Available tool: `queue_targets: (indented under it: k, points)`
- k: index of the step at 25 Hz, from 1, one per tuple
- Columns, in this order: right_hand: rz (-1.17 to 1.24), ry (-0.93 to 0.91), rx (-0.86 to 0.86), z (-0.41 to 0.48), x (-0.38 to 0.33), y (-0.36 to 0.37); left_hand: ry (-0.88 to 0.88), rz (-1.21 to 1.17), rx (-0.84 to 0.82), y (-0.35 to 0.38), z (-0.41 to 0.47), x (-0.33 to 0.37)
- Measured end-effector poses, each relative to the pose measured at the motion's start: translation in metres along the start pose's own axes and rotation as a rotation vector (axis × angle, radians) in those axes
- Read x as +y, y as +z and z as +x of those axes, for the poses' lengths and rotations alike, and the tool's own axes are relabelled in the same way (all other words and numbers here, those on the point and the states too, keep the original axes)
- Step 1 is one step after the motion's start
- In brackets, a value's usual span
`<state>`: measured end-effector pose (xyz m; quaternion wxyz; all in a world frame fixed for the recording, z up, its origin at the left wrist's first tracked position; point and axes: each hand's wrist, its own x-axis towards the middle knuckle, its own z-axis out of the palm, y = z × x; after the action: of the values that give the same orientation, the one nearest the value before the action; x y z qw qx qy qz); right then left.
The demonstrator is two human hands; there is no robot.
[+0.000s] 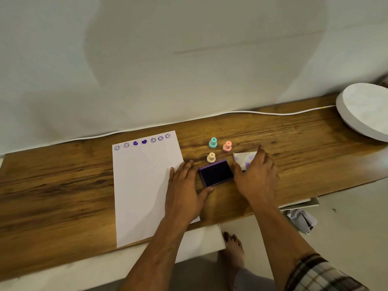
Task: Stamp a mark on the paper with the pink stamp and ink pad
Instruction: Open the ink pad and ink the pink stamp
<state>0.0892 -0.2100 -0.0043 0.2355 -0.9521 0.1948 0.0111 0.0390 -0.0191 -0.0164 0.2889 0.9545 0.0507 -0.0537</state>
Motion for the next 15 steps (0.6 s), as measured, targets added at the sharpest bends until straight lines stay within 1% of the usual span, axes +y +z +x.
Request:
queue_targets:
  k: [2, 4, 5, 7, 9, 11, 15]
  points:
    - [-0.014, -0.064, 0.014, 0.001, -0.005, -0.001, -0.004, 0.003, -0.003, 0.0, 0.0, 0.0]
    - [-0.002, -0.213, 0.034, 0.002, -0.016, -0.002, -0.006, -0.001, 0.001, 0.001, 0.001, 0.0]
    - [0.002, -0.283, 0.025, 0.002, -0.021, -0.002, -0.007, -0.004, 0.004, 0.001, 0.0, 0.0]
    - [-0.021, -0.362, -0.033, 0.003, -0.028, 0.001, -0.005, -0.009, 0.001, 0.001, -0.001, 0.0]
    - [-0.085, -0.391, -0.085, 0.004, -0.029, 0.007, 0.003, -0.004, -0.002, 0.0, -0.002, 0.0]
    - [-0.112, -0.39, -0.092, 0.007, -0.028, 0.011, 0.002, -0.003, -0.004, -0.001, -0.002, 0.001]
    - [-0.021, -0.385, 0.044, 0.009, -0.028, 0.009, -0.011, -0.015, -0.018, -0.003, -0.003, 0.003]
